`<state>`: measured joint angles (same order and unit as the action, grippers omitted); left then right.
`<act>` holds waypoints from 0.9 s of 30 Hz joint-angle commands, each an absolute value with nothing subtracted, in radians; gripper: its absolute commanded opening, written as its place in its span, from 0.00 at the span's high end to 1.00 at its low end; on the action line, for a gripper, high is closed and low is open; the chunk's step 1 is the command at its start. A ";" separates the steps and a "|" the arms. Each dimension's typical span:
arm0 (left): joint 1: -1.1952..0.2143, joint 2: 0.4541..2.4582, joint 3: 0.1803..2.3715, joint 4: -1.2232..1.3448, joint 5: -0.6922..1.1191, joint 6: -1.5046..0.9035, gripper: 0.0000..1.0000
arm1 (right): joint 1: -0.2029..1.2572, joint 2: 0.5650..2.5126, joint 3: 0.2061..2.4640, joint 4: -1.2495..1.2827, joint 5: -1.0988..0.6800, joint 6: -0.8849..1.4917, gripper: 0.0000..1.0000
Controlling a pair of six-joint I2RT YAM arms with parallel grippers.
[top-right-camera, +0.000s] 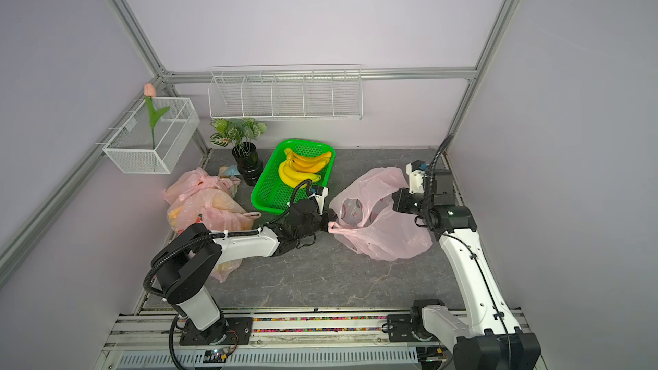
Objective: Place the banana into a plastic bag & tie a knot
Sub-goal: Open the plastic bag.
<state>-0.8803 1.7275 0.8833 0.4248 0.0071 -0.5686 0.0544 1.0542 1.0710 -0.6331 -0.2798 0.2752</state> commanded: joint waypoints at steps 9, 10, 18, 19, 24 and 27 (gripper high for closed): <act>-0.865 1.707 1.084 0.243 0.055 -0.439 0.45 | 0.055 1.174 1.060 -0.625 -0.170 0.312 0.93; -0.866 1.684 1.100 0.196 0.051 -0.406 0.40 | 0.056 1.198 1.068 -0.622 -0.139 0.315 0.93; -0.785 1.522 1.195 -0.199 -0.192 -0.234 0.15 | 0.053 1.253 1.078 -0.559 -0.054 0.347 0.93; -0.754 1.535 1.223 -0.240 -0.210 -0.245 0.15 | 0.052 1.253 1.074 -0.551 -0.057 0.348 0.93; -0.654 1.657 1.409 -0.469 -0.383 -0.392 0.19 | 0.055 1.232 1.037 -0.517 -0.099 0.364 0.93; -0.615 1.750 1.485 -0.505 -0.442 -0.469 0.18 | 0.056 1.207 1.007 -0.511 -0.113 0.365 0.93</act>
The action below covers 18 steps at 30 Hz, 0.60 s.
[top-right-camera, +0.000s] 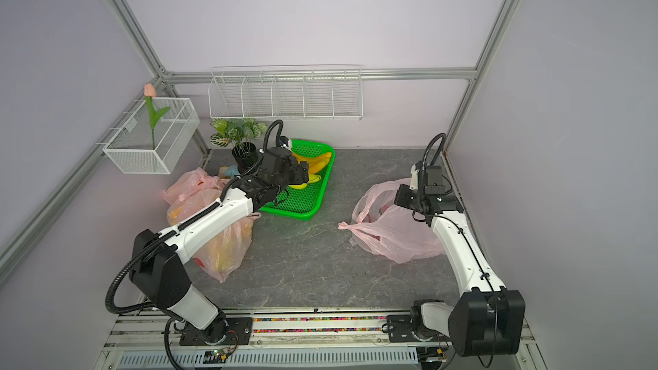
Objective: Place the banana into a plastic bag & tie a knot
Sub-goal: Open the plastic bag, then pick up the banana from the basket.
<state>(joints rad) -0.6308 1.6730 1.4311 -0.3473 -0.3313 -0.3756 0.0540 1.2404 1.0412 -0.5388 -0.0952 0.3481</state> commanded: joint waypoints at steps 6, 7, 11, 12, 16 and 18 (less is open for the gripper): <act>-0.523 1.976 1.675 -0.580 -0.382 -0.575 0.19 | 0.058 1.158 0.963 -0.499 -0.146 0.365 0.93; -0.514 2.009 1.708 -0.591 -0.374 -0.584 0.20 | 0.057 1.150 0.955 -0.497 -0.152 0.364 0.93; -0.496 2.106 1.815 -0.634 -0.365 -0.605 0.27 | 0.058 1.129 0.931 -0.486 -0.162 0.360 0.93; -0.493 2.125 1.839 -0.648 -0.364 -0.613 0.30 | 0.058 1.126 0.924 -0.483 -0.167 0.360 0.93; -0.488 2.169 1.880 -0.664 -0.358 -0.640 0.35 | 0.058 1.125 0.893 -0.457 -0.187 0.362 0.93; -0.488 2.183 1.887 -0.671 -0.354 -0.654 0.35 | 0.058 1.129 0.889 -0.455 -0.195 0.362 0.93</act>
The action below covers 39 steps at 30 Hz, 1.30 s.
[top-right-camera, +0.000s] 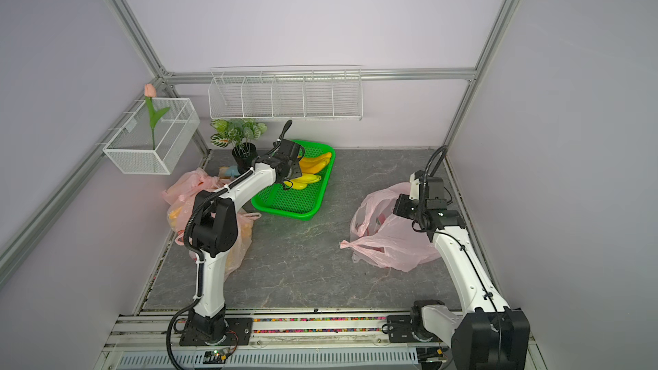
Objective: Place the banana into a plastic bag & tie a knot
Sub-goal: Pick up the banana from the basket.
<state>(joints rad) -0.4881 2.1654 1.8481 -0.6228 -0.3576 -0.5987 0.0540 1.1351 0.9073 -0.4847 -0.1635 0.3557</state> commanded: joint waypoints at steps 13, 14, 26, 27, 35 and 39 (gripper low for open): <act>-0.485 2.274 1.952 -0.691 -0.334 -0.692 0.45 | 0.070 1.109 0.899 -0.463 -0.213 0.372 0.93; -0.485 2.276 1.953 -0.692 -0.336 -0.692 0.44 | 0.075 1.109 0.901 -0.467 -0.212 0.370 0.93; -0.474 2.278 1.951 -0.698 -0.316 -0.690 0.63 | 0.113 1.108 0.913 -0.492 -0.174 0.369 0.93; -0.474 2.263 1.935 -0.684 -0.316 -0.688 0.67 | 0.113 1.108 0.913 -0.495 -0.171 0.368 0.93; -0.474 2.048 1.691 -0.515 -0.306 -0.684 0.89 | 0.137 1.104 0.933 -0.521 -0.141 0.363 0.93; -0.477 1.891 1.554 -0.431 -0.311 -0.663 0.90 | 0.146 1.113 0.950 -0.536 -0.119 0.354 0.93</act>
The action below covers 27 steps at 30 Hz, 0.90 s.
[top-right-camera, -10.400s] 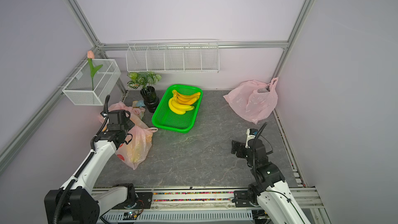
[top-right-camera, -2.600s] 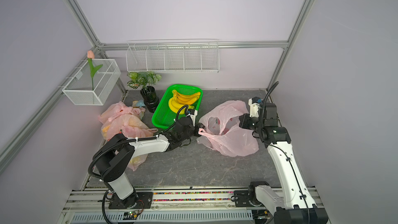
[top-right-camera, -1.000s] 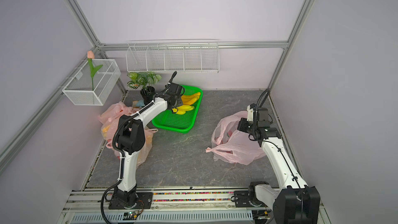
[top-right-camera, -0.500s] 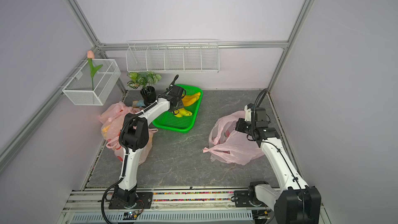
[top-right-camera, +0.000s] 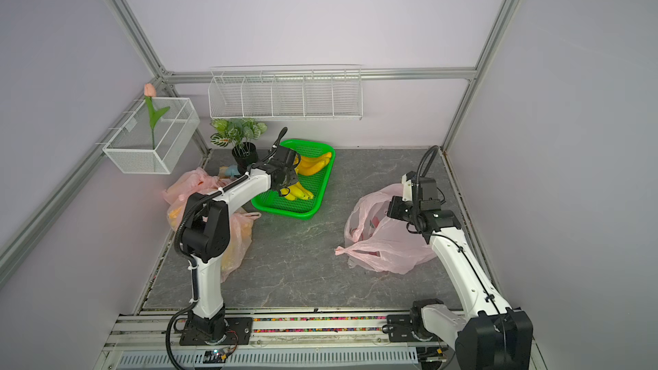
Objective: Place the banana into a plastic bag & tie a knot
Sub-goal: Pick up the banana from the basket, then place the banana into the plastic bag.
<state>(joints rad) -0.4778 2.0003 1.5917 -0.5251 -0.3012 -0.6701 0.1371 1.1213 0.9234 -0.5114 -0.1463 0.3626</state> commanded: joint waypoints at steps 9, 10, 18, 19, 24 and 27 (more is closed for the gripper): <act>-0.626 1.484 1.283 -0.348 -0.314 -0.398 0.90 | 0.171 1.174 1.028 -0.565 -0.089 0.340 0.93; -0.670 1.429 1.246 -0.320 -0.299 -0.338 0.90 | 0.178 1.186 1.035 -0.569 -0.081 0.338 0.93; -0.963 1.159 1.039 -0.203 -0.201 -0.136 0.91 | 0.196 1.281 1.087 -0.562 -0.067 0.345 0.93; -0.989 1.157 1.031 -0.199 -0.186 -0.124 0.91 | 0.198 1.289 1.093 -0.559 -0.070 0.349 0.93; -1.084 1.234 1.051 -0.235 -0.193 -0.088 0.93 | 0.199 1.303 1.118 -0.555 -0.063 0.361 0.93; -1.105 1.311 1.084 -0.253 -0.195 -0.092 0.93 | 0.223 1.304 1.122 -0.550 -0.061 0.367 0.93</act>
<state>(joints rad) -1.0927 1.2594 1.0485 -0.2455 -0.2005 -0.1295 0.1959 1.3056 1.1027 -0.5560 -0.0692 0.3565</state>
